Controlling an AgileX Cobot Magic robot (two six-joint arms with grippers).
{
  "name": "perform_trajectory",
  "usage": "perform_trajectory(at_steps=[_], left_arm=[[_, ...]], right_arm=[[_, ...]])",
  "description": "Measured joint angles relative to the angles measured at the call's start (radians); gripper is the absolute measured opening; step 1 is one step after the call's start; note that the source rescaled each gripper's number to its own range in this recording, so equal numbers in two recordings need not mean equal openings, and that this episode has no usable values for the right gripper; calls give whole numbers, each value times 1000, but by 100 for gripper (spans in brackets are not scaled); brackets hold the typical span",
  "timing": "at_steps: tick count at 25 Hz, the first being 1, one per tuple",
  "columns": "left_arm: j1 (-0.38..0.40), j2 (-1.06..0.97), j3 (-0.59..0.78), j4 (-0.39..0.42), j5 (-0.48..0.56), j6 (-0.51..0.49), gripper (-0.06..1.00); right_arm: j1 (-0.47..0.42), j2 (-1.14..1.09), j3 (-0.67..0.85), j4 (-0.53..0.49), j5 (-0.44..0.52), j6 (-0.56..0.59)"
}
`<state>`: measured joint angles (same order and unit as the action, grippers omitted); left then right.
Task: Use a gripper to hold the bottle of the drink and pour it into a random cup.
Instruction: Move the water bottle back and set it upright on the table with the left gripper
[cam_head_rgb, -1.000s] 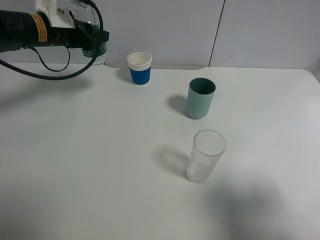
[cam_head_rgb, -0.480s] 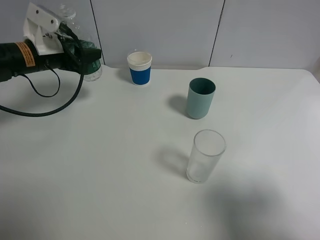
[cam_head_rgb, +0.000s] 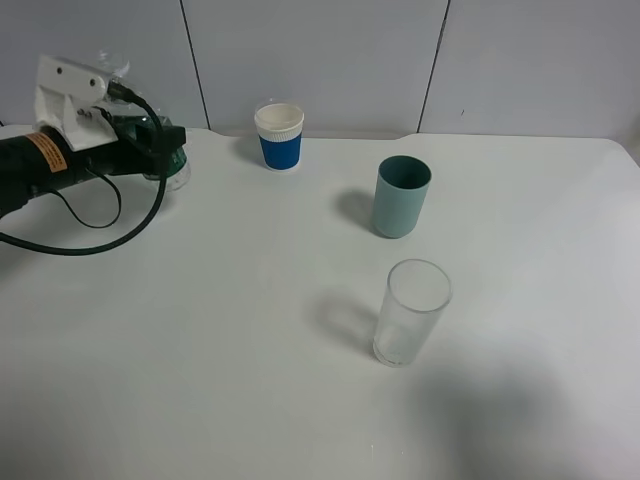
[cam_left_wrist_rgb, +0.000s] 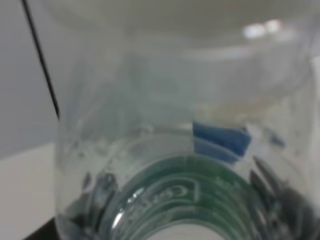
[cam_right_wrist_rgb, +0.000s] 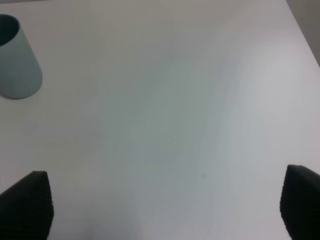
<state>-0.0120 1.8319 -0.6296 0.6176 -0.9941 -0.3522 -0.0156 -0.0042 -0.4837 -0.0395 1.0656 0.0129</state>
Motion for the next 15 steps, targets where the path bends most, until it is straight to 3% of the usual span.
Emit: perform_trajectory(at_steps=[6, 15], left_arm=[[0, 78, 32, -74, -28, 48, 7], [0, 166, 32, -94, -105, 115, 7]], right_arm=[[0, 0, 0, 0, 0, 0], [0, 0, 0, 0, 0, 0]])
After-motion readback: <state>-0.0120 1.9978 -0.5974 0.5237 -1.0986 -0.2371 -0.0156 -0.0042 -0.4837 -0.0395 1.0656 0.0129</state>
